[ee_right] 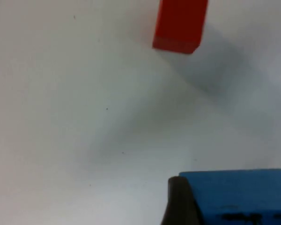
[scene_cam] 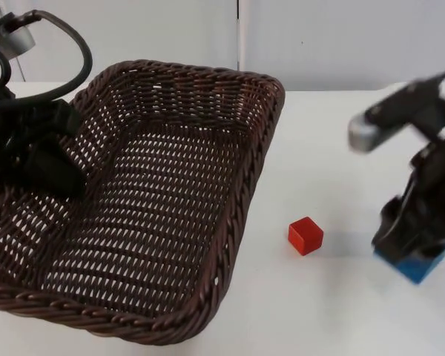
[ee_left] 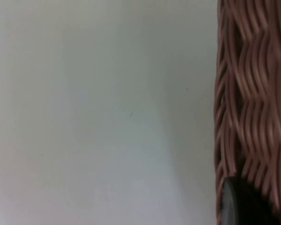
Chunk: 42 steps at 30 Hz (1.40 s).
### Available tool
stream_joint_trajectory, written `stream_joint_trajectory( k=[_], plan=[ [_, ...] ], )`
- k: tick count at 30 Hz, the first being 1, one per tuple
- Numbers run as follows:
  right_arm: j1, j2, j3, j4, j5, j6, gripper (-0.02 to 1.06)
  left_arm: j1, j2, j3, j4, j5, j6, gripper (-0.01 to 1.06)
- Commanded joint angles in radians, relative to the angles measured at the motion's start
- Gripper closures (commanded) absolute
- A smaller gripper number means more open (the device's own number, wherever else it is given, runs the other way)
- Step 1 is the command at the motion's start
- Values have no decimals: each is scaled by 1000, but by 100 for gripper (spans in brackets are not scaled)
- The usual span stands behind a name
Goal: Pick up the basket with the left hand and place the largest block into the basket with the right hand.
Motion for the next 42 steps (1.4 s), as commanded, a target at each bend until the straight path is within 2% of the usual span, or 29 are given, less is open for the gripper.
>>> stream_joint_trajectory(
  k=[1,5,9,16,31,42],
  plan=[
    [2,-81,-2,-6,48,3,105,-5,-14,2,-38,4,-1,105],
    [2,-222,-2,-6,120,3,105,-5,-14,2,-38,4,-1,105],
    [2,-318,-2,-3,153,3,105,-5,-14,2,-38,4,-1,105],
    [2,-452,-2,-1,166,3,105,-5,-14,2,-38,4,-1,105],
    [4,-474,-2,7,162,3,105,-5,-14,2,-38,4,-1,105],
    [4,-463,-35,94,145,-37,105,-5,-14,2,-38,-23,-1,105]
  ],
)
